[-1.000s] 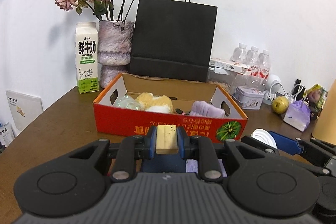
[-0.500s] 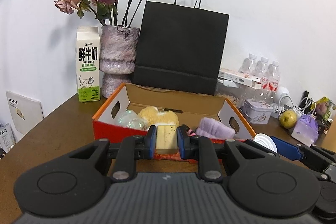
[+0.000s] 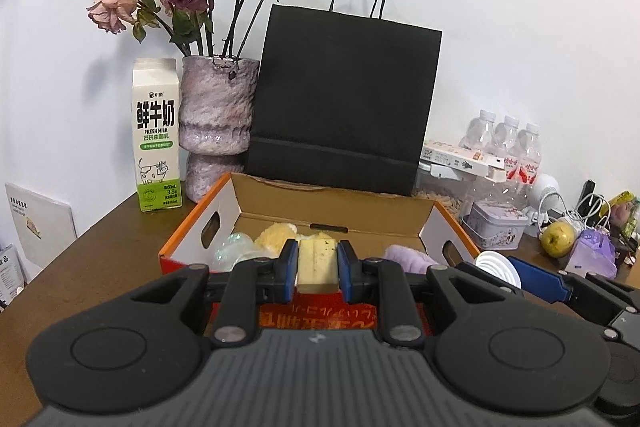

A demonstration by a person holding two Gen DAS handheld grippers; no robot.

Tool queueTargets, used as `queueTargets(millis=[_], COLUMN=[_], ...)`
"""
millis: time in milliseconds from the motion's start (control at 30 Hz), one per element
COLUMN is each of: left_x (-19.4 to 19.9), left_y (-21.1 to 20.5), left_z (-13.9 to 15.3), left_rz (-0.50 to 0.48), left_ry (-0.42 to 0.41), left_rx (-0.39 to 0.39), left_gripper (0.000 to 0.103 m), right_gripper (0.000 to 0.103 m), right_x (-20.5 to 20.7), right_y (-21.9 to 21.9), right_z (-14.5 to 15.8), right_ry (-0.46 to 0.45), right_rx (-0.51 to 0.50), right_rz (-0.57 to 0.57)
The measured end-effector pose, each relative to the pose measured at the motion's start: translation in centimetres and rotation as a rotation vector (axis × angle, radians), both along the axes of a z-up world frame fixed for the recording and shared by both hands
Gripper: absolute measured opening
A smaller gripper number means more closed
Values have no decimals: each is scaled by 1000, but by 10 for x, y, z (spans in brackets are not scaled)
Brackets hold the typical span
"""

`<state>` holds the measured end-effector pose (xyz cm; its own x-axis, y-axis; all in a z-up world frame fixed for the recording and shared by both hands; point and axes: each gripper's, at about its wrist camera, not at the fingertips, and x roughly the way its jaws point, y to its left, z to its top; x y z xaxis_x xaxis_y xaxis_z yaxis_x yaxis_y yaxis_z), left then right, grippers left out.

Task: Organize objects
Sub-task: 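Carry the soap bar and bottle cap over the red box, then lower the soap bar and cap into the red box and open both grippers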

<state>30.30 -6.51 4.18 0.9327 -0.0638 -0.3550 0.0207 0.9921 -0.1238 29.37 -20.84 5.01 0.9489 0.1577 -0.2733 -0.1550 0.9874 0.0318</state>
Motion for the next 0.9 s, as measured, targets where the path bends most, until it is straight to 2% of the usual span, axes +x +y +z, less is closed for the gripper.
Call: queueTargets(millis=[667,900], left_x=[60,85], left_y=[8,12], left_z=[7,6], left_rz=[32,55], left_ry=[-35,-23], left_rx=[-1,7], left_gripper=[21,21], right_gripper=[39,39], right_x=[62,85], right_y=[11,15], right_z=[2,2], right_ry=[-12,-2], right_rx=[-23,-31], right_rz=[-7,-5])
